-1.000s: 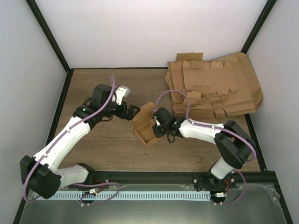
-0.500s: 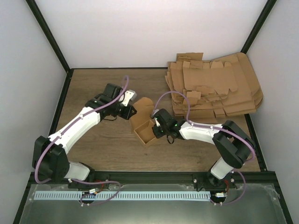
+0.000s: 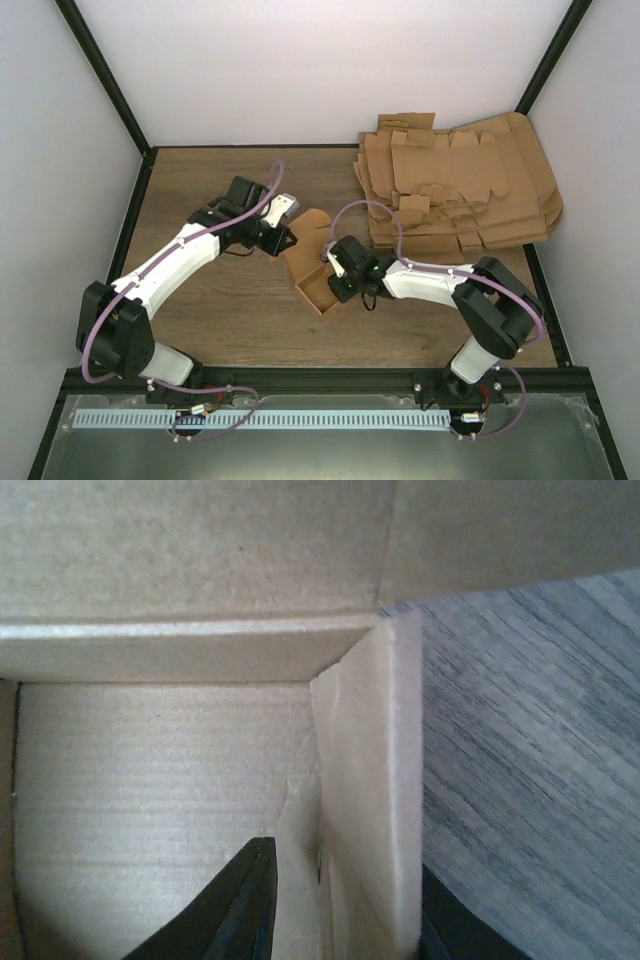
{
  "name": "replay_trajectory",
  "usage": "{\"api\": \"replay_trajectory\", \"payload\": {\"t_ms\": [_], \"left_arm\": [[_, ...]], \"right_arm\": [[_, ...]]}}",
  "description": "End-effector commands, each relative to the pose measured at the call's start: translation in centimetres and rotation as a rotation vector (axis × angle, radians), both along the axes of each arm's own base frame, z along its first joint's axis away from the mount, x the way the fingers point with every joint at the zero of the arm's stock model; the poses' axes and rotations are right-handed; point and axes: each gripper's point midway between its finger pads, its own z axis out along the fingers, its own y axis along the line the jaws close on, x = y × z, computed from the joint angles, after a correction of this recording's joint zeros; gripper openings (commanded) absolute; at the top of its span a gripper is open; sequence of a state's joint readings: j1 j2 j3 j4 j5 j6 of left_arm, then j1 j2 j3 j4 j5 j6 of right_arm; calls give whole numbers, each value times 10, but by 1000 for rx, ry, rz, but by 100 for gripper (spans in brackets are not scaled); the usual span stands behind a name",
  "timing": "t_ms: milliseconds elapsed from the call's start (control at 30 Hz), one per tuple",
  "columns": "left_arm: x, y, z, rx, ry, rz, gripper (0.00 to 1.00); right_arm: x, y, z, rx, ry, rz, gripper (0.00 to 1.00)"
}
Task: Fold the paper box
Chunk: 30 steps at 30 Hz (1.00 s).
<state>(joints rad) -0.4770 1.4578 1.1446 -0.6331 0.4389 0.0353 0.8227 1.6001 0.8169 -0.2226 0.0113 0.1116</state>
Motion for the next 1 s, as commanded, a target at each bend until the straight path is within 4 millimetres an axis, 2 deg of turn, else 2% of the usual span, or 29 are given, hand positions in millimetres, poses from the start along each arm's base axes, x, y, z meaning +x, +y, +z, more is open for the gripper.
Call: {"api": "replay_trajectory", "payload": {"t_ms": [0,167,333,367,767,967], "left_arm": [[-7,-4,-1,-3,15,-61,4],[-4,-4,-1,2,15,-56,4],[-3,-2,-2,14,13,-43,4],[-3,-2,-2,13,14,-44,4],[-7,-6,2,-15,23,-57,4],[-7,-6,2,-18,28,-57,4]], "right_arm": [[8,11,1,-56,-11,58,30],[14,4,-13,-132,-16,54,27],[20,-1,-17,-180,-48,23,2],[21,-2,-17,-193,-58,12,1],[29,-17,-20,-269,-125,-91,3],[28,-25,-31,-349,-164,-90,7]]}}
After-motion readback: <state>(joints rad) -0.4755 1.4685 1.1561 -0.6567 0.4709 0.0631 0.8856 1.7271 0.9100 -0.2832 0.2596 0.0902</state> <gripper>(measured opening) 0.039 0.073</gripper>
